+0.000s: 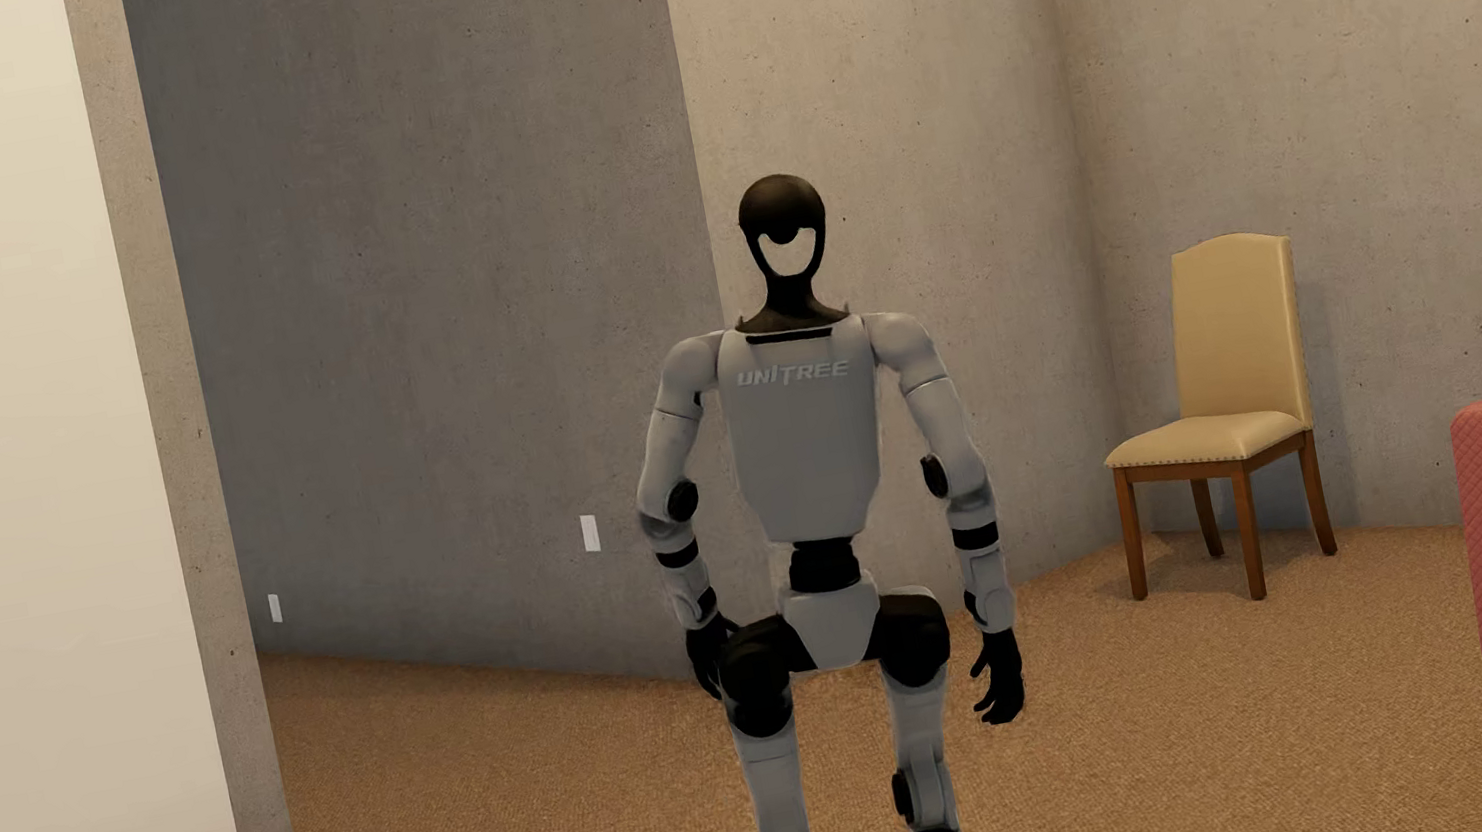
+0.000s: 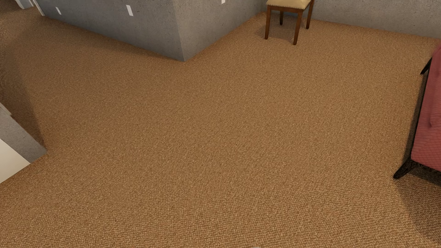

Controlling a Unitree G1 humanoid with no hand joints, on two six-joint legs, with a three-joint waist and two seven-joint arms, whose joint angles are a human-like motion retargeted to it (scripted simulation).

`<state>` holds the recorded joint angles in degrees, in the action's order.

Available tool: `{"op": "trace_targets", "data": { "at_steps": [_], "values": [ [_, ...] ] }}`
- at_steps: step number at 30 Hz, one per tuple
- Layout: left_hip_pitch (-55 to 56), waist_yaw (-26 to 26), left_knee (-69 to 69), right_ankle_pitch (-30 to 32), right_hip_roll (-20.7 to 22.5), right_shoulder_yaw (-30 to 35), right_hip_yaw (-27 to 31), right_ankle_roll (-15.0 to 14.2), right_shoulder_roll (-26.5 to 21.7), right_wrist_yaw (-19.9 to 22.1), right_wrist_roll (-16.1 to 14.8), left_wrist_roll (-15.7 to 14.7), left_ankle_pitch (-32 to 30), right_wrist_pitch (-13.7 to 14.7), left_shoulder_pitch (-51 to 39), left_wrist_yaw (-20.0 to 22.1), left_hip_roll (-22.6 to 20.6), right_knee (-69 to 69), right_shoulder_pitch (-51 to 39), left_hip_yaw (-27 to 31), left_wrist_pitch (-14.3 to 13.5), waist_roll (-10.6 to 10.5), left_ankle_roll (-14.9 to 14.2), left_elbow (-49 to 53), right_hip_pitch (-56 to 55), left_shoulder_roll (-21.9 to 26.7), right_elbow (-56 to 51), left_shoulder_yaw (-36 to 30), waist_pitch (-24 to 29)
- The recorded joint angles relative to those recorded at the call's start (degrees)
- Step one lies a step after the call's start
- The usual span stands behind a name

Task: Avoid the corner

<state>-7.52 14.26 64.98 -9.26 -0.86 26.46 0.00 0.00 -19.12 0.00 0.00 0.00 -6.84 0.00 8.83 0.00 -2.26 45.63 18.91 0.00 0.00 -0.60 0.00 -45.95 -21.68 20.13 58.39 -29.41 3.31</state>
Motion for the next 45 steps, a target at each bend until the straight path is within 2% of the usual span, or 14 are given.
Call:
{"op": "trace_targets", "data": {
  "at_steps": [2,6,8,10,13,15,22,27,32,36,37,39,41,45],
  "values": [
    [13.74,-5.47,14.14,-2.46,0.41,2.0,0.0,0.0,-0.46,0.0,0.0,0.0,1.06,0.0,0.58,0.0,0.09,-4.76,-1.59,0.0,0.0,0.29,0.0,-1.9,10.36,-0.72,-1.45,-5.15,1.44],
    [28.05,-16.19,-25.87,-4.53,-0.42,0.35,0.0,0.0,-2.29,0.0,0.0,0.0,-11.31,0.0,5.53,0.0,-2.11,-15.13,-5.58,0.0,0.0,3.19,0.0,-6.53,27.29,-0.41,-10.64,-7.12,2.58],
    [30.25,-18.34,-37.95,-6.97,-1.3,-3.01,0.0,0.0,-3.48,0.0,0.0,0.0,13.53,0.0,7.27,0.0,-2.78,-15.65,-6.84,0.0,0.0,3.8,0.0,-7.76,32.3,0.27,-15.05,-8.98,1.65],
    [32.33,-19.68,-35.54,-5.48,-1.59,-6.03,0.0,0.0,-3.64,0.0,0.0,0.0,5.65,0.0,9.31,0.0,-3.99,-12.5,-5.88,0.0,0.0,4.58,0.0,-6.86,35.75,1.55,-15.96,-11.01,1.17],
    [28.03,-16.03,-28.0,11.73,-5.95,-6.6,0.0,0.0,-2.44,0.0,0.0,0.0,-3.32,0.0,10.54,0.0,-9.73,18.36,-3.01,0.0,0.0,7.16,0.0,-8.56,25.09,1.44,-11.21,-11.49,0.23],
    [16.91,-12.72,-31.47,-0.84,-6.86,-3.57,0.0,0.0,-1.81,0.0,0.0,0.0,4.48,0.0,9.02,0.0,-10.83,29.74,-3.12,0.0,0.0,8.28,0.0,-7.2,13.64,1.9,-8.33,-11.04,2.65],
    [-6.92,2.73,-38.74,1.89,-7.53,-3.87,0.0,0.0,-3.05,0.0,0.0,0.0,27.57,0.0,-0.25,0.0,-6.97,-14.85,3.73,0.0,0.0,1.7,0.0,-0.82,-5.28,3.98,-6.37,-3.66,-0.09],
    [5.94,1.1,3.87,0.31,-4.81,-3.1,0.0,0.0,-2.06,0.0,0.0,0.0,-5.53,0.0,0.75,0.0,-2.37,2.22,2.41,0.0,0.0,-3.51,0.0,-1.74,0.98,0.67,-0.16,-5.04,1.63],
    [32.92,-14.5,-17.0,-7.49,-9.41,-1.14,0.0,0.0,-1.76,0.0,0.0,0.0,-8.83,0.0,6.53,0.0,-2.23,-11.46,2.61,0.0,0.0,1.89,0.0,-5.49,26.33,-0.67,-10.98,-8.06,1.66],
    [42.2,-28.18,-36.89,-10.16,-9.88,-0.47,0.0,0.0,-5.32,0.0,0.0,0.0,18.97,0.0,12.57,0.0,4.35,-13.34,-1.45,0.0,0.0,2.73,0.0,-8.49,39.24,1.75,-15.65,-8.13,1.21],
    [44.5,-30.08,-35.02,-6.79,-11.06,-0.78,0.0,0.0,-5.39,0.0,0.0,0.0,8.59,0.0,14.3,0.0,5.36,-12.92,-2.24,0.0,0.0,3.8,0.0,-10.48,41.59,1.91,-14.74,-7.85,0.72],
    [49.61,-28.41,-24.03,9.38,-14.6,-3.35,0.0,0.0,-4.0,0.0,0.0,0.0,-10.54,0.0,14.78,0.0,0.47,-5.57,-1.91,0.0,0.0,8.35,0.0,-14.25,40.25,2.01,-12.57,-11.96,-0.43],
    [44.99,-24.53,-19.33,18.34,-12.83,-1.84,0.0,0.0,-3.36,0.0,0.0,0.0,-5.68,0.0,13.11,0.0,-4.77,13.32,-1.51,0.0,0.0,8.76,0.0,-14.43,30.67,2.11,-8.91,-12.8,-0.14],
    [21.05,-13.19,-28.83,-5.42,-7.54,1.29,0.0,0.0,-2.28,0.0,0.0,0.0,7.02,0.0,6.75,0.0,-12.29,31.12,-0.14,0.0,0.0,6.54,0.0,-5.4,6.84,1.96,-7.85,-7.85,1.94]
  ]
}}
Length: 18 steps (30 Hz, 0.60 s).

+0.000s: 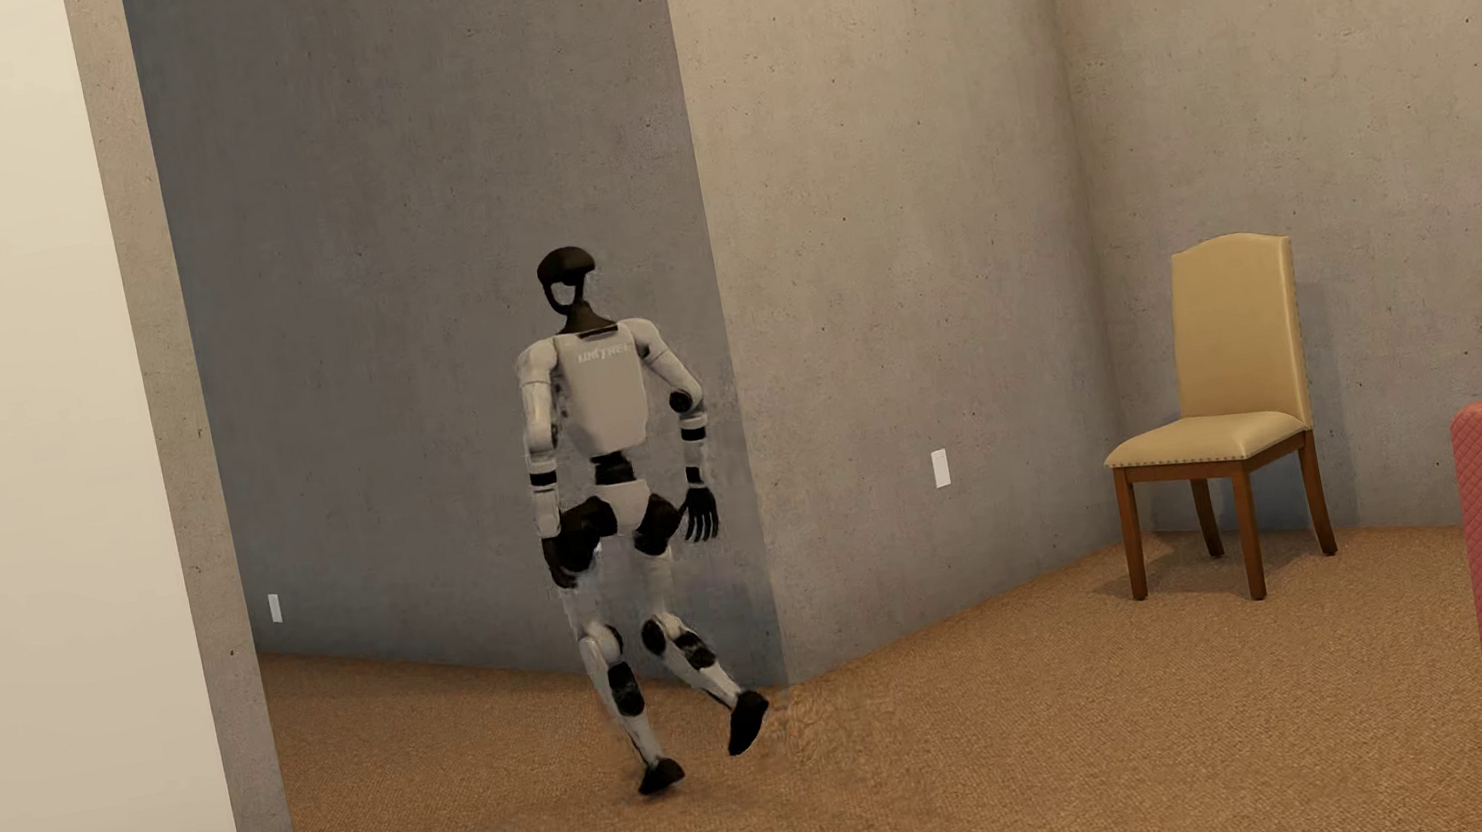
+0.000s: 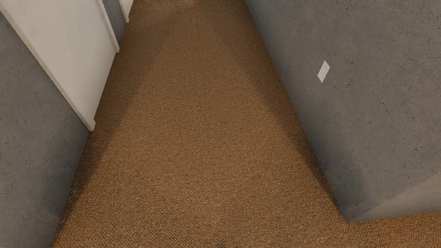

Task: Avoid the corner

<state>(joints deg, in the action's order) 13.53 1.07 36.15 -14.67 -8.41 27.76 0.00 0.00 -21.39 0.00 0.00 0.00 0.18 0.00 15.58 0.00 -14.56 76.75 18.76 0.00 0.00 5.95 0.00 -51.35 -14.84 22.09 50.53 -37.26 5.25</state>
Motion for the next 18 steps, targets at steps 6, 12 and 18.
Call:
{"op": "trace_targets", "data": {
  "at_steps": [6,12,18],
  "values": [
    [-29.95,14.79,-12.89,3.13,-1.53,-1.29,0.0,0.0,-0.28,0.0,0.0,0.0,22.28,0.0,-11.4,0.0,6.87,-49.85,3.5,0.0,0.0,-3.47,0.0,16.66,-12.46,1.32,-1.88,10.58,-0.74],
    [-26.76,15.46,24.5,1.8,6.04,-0.94,0.0,0.0,0.92,0.0,0.0,0.0,-11.89,0.0,-6.77,0.0,14.44,-25.73,1.48,0.0,0.0,-7.66,0.0,8.97,-11.93,-1.98,8.84,9.02,-2.24],
    [5.63,-2.81,18.96,0.8,6.57,-2.01,0.0,0.0,0.22,0.0,0.0,0.0,-17.18,0.0,1.57,0.0,8.92,-43.21,-3.76,0.0,0.0,-1.87,0.0,-2.9,19.46,-0.89,-3.79,-1.92,-0.25]
  ]
}}
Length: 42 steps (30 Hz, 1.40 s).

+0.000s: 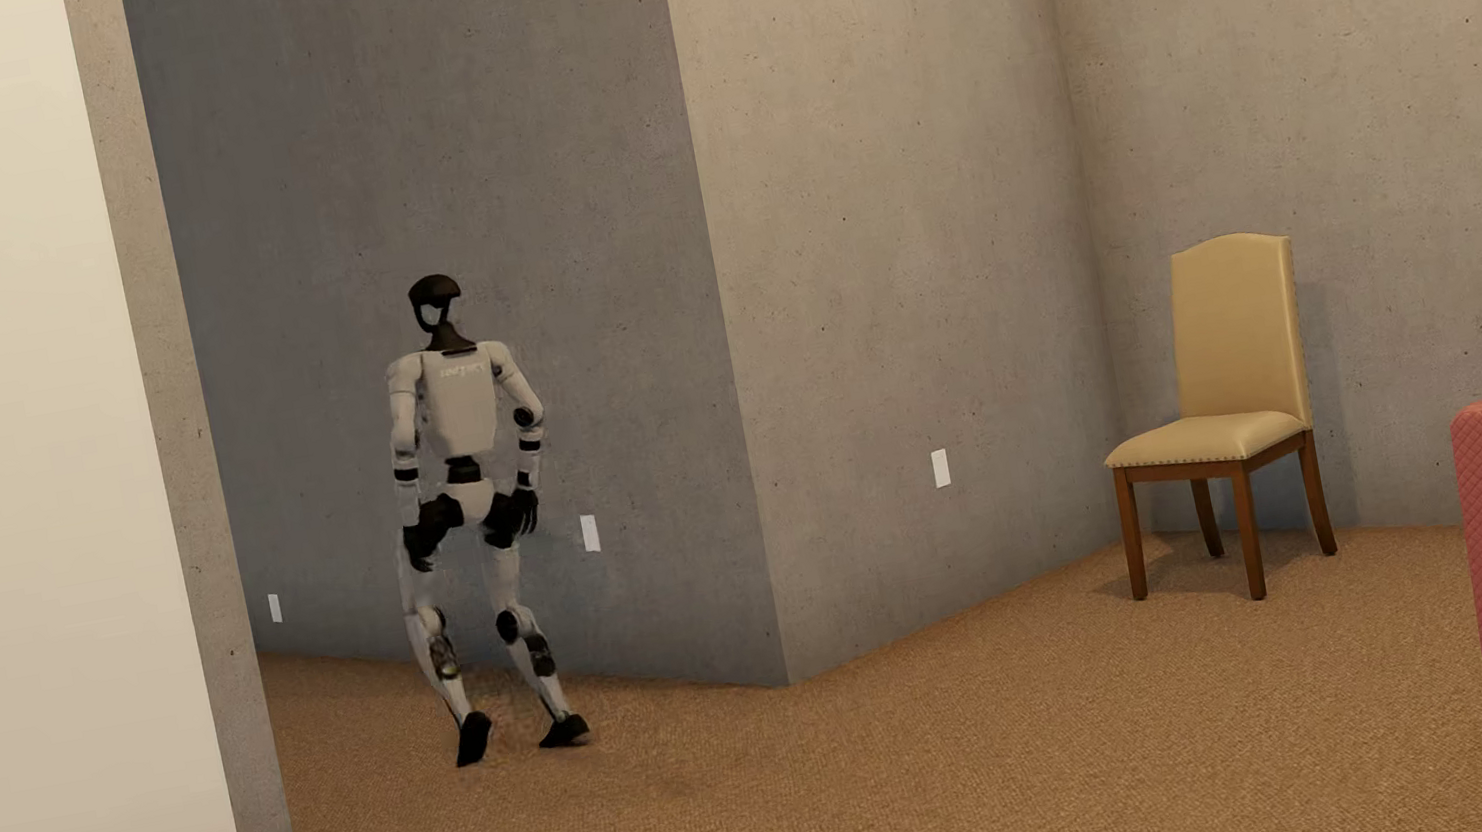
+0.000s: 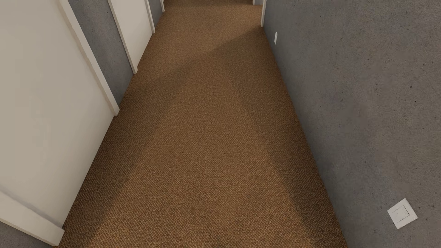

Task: Avoid the corner

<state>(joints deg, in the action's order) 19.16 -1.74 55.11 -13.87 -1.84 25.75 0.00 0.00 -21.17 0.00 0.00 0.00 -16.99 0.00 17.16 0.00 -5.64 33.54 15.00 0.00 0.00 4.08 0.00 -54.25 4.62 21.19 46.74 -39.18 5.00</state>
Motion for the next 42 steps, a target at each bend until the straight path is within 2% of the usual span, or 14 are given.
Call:
{"op": "trace_targets", "data": {
  "at_steps": [1,4,8,9,12,17,19,22,26,27,28,32,36,42],
  "values": [
    [2.51,-2.56,-12.41,-0.49,-0.53,-1.19,0.0,0.0,-0.5,0.0,0.0,0.0,-1.86,0.0,2.11,0.0,0.45,-1.84,-1.39,0.0,0.0,0.22,0.0,-0.25,3.66,0.15,-2.85,0.97,-0.17],
    [7.31,-7.89,-28.04,-2.17,-2.61,-4.03,0.0,0.0,-1.87,0.0,0.0,0.0,38.76,0.0,5.59,0.0,3.64,-1.57,-5.4,0.0,0.0,-0.09,0.0,-2.98,9.28,-0.26,-8.1,0.42,-2.67],
    [13.17,-6.31,-16.45,19.38,-9.29,-7.84,0.0,0.0,0.89,0.0,0.0,0.0,2.2,0.0,6.93,0.0,-2.57,18.13,-2.32,0.0,0.0,3.72,0.0,-6.75,9.04,-1.38,-4.38,-1.32,-3.24],
    [10.21,-4.86,-14.25,24.23,-9.98,-7.39,0.0,0.0,1.62,0.0,0.0,0.0,3.16,0.0,5.48,0.0,-4.2,29.21,-1.52,0.0,0.0,4.52,0.0,-7.12,3.85,-1.37,-2.01,-0.43,-2.5],
    [-6.77,1.78,-20.29,4.21,-7.82,-0.58,0.0,0.0,1.82,0.0,0.0,0.0,12.34,0.0,-0.56,0.0,-7.66,49.35,-0.43,0.0,0.0,2.85,0.0,-4.02,-13.63,-1.52,4.06,2.69,-0.14],
    [-30.04,16.25,-31.05,-0.31,-5.39,1.28,0.0,0.0,0.33,0.0,0.0,0.0,31.86,0.0,-9.71,0.0,-2.61,6.61,6.99,0.0,0.0,-1.6,0.0,13.56,-26.24,1.57,5.07,11.41,-0.36],
    [-33.7,18.48,-30.99,23.81,-7.57,1.05,0.0,0.0,0.7,0.0,0.0,0.0,37.35,0.0,-13.82,0.0,-1.81,-24.44,8.63,0.0,0.0,-1.01,0.0,16.89,-28.6,2.22,6.25,15.41,-2.65],
    [-41.02,21.15,-24.79,-5.49,-7.78,2.98,0.0,0.0,1.16,0.0,0.0,0.0,32.77,0.0,-14.04,0.0,2.03,3.53,9.11,0.0,0.0,-0.66,0.0,19.23,-32.84,2.99,10.0,16.82,-1.64],
    [-23.42,16.22,20.13,-14.16,0.51,-0.09,0.0,0.0,1.34,0.0,0.0,0.0,6.75,0.0,-10.08,0.0,6.3,11.48,6.4,0.0,0.0,-4.89,0.0,7.73,-23.97,-0.84,12.93,8.57,-0.22],
    [-17.85,12.3,28.95,-14.6,1.12,0.97,0.0,0.0,1.29,0.0,0.0,0.0,15.32,0.0,-9.12,0.0,4.79,9.35,4.47,0.0,0.0,-3.76,0.0,8.31,-20.0,-0.47,10.46,6.17,0.88],
    [-15.26,7.8,34.55,-14.29,0.49,-0.09,0.0,0.0,1.55,0.0,0.0,0.0,37.56,0.0,-7.42,0.0,1.81,7.03,2.4,0.0,0.0,-1.25,0.0,8.71,-15.73,0.42,7.76,2.44,2.27],
    [11.24,-0.76,8.59,-14.84,-0.4,-7.68,0.0,0.0,0.8,0.0,0.0,0.0,3.83,0.0,-2.26,0.0,1.91,0.05,-0.97,0.0,0.0,1.55,0.0,-1.72,-4.59,-1.22,-10.3,-0.38,3.06],
    [10.8,-5.75,-24.25,-16.67,-3.1,-11.24,0.0,0.0,0.22,0.0,0.0,0.0,12.5,0.0,3.35,0.0,1.74,-0.16,-2.05,0.0,0.0,2.21,0.0,-0.86,4.45,0.01,-20.9,-4.54,2.09],
    [2.62,-7.67,-15.86,-1.81,-10.38,-6.43,0.0,0.0,4.35,0.0,0.0,0.0,17.06,0.0,0.2,0.0,1.36,9.71,-1.19,0.0,0.0,3.14,0.0,-1.82,8.89,-0.17,-5.9,-5.21,-0.27]
  ]
}}
